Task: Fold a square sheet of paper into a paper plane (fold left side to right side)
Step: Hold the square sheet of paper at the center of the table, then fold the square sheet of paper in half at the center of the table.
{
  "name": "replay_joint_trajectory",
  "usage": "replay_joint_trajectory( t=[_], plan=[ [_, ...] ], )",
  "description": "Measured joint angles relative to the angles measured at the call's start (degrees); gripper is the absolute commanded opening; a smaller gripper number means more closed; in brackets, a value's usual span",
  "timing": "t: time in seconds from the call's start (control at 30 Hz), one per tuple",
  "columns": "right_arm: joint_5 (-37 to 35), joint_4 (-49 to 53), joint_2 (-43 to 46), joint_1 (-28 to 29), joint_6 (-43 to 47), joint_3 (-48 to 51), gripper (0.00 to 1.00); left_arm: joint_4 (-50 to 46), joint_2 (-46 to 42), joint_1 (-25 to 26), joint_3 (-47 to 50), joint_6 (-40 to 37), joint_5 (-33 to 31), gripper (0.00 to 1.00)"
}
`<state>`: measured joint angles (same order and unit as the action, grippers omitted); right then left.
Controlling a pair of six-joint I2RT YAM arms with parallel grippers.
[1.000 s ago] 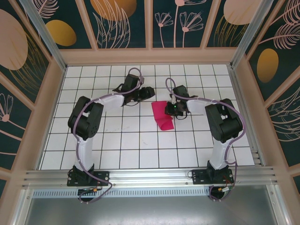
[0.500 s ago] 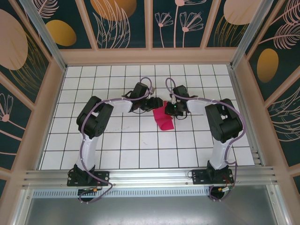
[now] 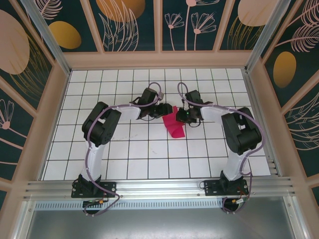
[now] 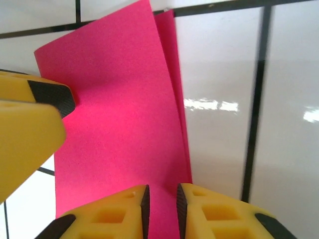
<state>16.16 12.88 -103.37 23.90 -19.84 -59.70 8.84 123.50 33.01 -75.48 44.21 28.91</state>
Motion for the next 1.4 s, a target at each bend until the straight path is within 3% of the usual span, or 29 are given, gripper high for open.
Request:
replay_joint_trajectory(
  t=[0.27, 0.47, 0.77, 1.4],
  plan=[
    [1.5, 1.1, 12.0, 0.6, 0.0, 2.7, 0.26, -0.1, 0.0, 0.3, 0.0, 0.0, -0.9, 0.52],
    [5.5, 0.2, 15.5, 6.1, 0.0, 3.2, 0.25, -0.1, -0.1, 0.3, 0.0, 0.0, -1.2, 0.52],
    [7.9, -2.0, 13.9, 10.6, 0.0, 5.0, 0.23, -0.1, -0.1, 0.4, 0.0, 0.0, -1.3, 0.51],
    [6.2, -0.4, 4.0, 13.0, 0.0, 5.1, 0.23, -0.3, -0.1, 0.5, 0.0, -0.1, -1.9, 0.51]
  ],
)
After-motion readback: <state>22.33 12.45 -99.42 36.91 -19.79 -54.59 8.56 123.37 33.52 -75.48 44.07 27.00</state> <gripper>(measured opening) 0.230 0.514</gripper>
